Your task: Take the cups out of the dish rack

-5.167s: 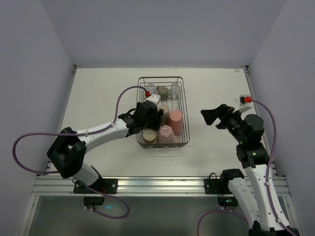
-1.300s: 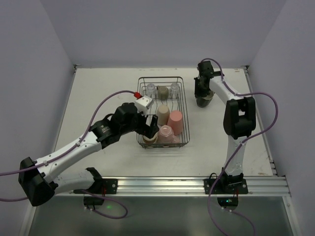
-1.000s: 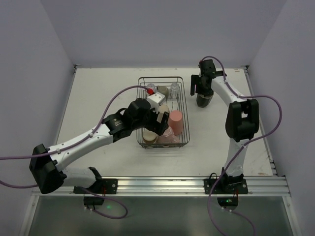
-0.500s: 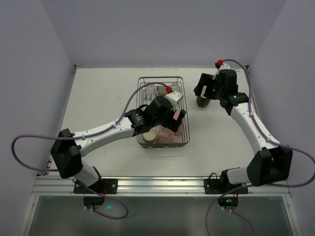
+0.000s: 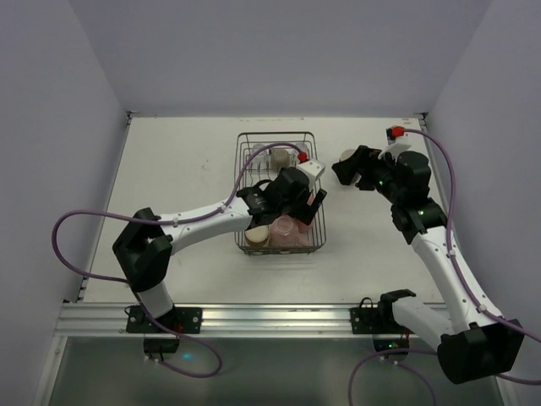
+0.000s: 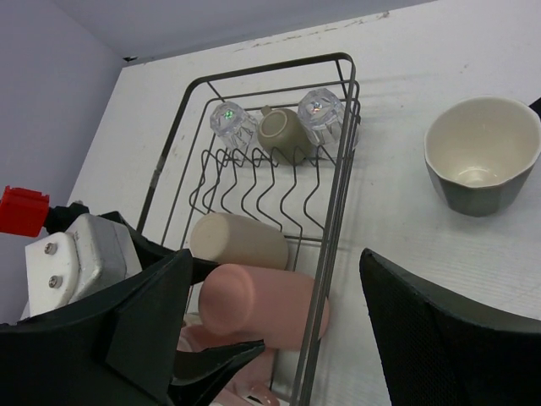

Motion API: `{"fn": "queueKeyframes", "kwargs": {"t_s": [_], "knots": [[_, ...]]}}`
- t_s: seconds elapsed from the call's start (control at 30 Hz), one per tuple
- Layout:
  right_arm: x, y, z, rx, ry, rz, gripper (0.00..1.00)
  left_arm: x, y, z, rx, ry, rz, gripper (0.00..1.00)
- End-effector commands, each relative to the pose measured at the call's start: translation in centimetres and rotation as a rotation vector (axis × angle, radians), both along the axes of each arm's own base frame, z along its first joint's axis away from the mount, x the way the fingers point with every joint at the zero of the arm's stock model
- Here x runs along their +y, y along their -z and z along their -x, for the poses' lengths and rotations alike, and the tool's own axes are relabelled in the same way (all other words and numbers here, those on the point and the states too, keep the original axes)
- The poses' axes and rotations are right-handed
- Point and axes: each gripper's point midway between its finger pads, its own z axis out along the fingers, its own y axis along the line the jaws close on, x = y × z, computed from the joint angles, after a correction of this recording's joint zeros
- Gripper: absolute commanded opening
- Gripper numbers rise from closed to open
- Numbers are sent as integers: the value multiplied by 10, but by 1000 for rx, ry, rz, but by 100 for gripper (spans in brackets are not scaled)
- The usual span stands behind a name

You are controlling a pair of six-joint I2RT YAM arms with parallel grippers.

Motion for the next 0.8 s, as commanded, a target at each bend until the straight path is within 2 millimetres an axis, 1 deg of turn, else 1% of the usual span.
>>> {"fn": "queueKeyframes", "kwargs": {"t_s": [0.0,0.03,0.07,0.13,0.17,0.23,0.27,0.37,0.4,0.43,0.47,0.5,0.53,0.57,0.63,0.67,0.7,0.73,0.77], "knots": [[5,-11,3,-46,-19,-28,82,-17,-22,-19,-84,-10,47,88],[4,-11,4,-49,-16,-26,82,-17,-21,-20,-84,-11,45,87],[3,-14,6,-59,-16,-29,82,-17,-18,-20,-82,-11,43,84],[6,-16,8,-60,-30,-41,82,-19,-18,-22,-89,-13,47,78],[7,-18,10,-64,-39,-46,82,-19,-19,-23,-94,-14,51,71],[9,-21,12,-71,-46,-52,81,-19,-21,-23,-98,-15,51,63],[8,-22,13,-73,-46,-54,81,-19,-24,-23,-101,-18,57,53],[10,-31,17,-93,-56,-78,81,-16,-42,-23,-125,-23,89,41],[11,-34,20,-102,-63,-89,82,-14,-57,-22,-143,-27,113,40],[15,-41,22,-121,-81,-116,82,-13,-65,-22,-156,-32,130,38],[17,-42,24,-127,-87,-132,82,-10,-82,-20,-177,-35,162,36],[18,-42,26,-132,-94,-147,82,-8,-90,-19,-187,-40,178,35],[22,-53,31,-166,-113,-182,82,-7,-100,-19,-200,-47,202,33],[23,-55,34,-173,-121,-199,82,-1,-115,-16,-220,-52,234,32],[26,-68,41,-231,-147,-238,82,6,-131,-14,-247,-74,269,30],[30,-71,46,-234,-168,-270,82,12,-148,-11,-268,-84,313,27],[31,-68,49,-234,-178,-288,82,15,-157,-9,-281,-90,338,27],[33,-79,55,-267,-197,-322,82,17,-168,-8,-293,-104,382,26],[36,-80,60,-274,-220,-337,83,24,-179,-3,-307,-109,420,26]]}}
